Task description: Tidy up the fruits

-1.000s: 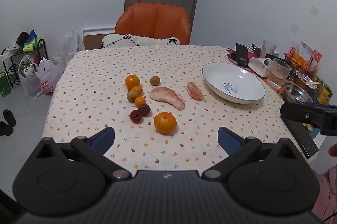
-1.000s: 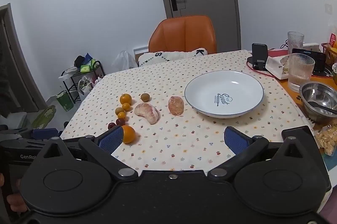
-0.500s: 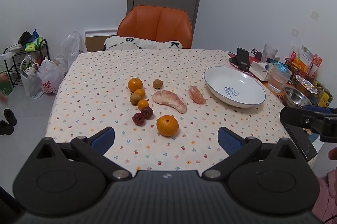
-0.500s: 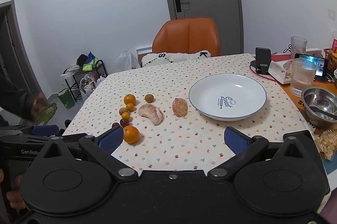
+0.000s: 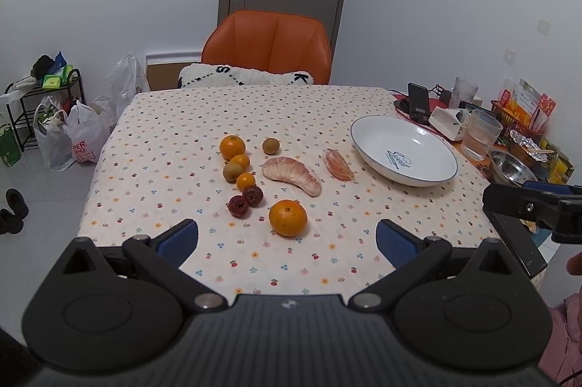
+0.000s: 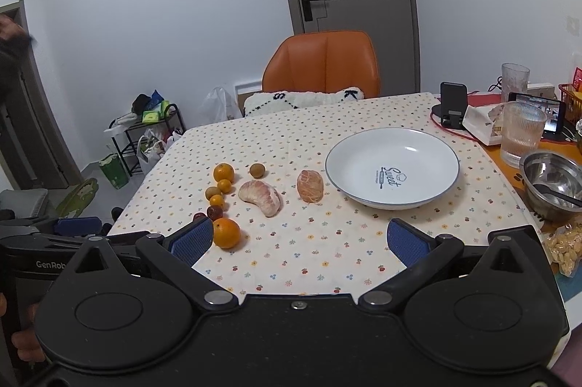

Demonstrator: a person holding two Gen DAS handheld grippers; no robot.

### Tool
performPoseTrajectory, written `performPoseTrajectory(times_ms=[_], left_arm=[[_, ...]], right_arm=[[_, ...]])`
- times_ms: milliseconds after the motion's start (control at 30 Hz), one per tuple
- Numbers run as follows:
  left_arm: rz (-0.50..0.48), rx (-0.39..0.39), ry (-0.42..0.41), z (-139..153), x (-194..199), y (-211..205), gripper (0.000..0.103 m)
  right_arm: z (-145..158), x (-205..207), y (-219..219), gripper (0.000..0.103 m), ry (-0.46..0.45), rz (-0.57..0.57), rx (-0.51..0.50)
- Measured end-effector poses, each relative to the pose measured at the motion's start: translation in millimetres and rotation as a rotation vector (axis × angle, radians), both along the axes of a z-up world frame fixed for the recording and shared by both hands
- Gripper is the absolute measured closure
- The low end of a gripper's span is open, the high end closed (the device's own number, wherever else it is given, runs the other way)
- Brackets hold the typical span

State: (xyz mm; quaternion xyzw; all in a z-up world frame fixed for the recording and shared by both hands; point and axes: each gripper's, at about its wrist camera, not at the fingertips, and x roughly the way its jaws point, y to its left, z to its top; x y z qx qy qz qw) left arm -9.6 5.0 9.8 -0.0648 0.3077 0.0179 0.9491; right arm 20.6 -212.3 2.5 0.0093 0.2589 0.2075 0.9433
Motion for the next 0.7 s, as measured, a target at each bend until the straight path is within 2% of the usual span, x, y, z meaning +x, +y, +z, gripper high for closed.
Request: performPoseTrajectory(times_ms=[700], left_arm=[[0.002, -0.001, 0.0, 3.1, -0.4, -1.5, 0.0]], right_arm=[[1.5, 0.4, -3.4, 0.0, -0.002, -0.006, 0.007]])
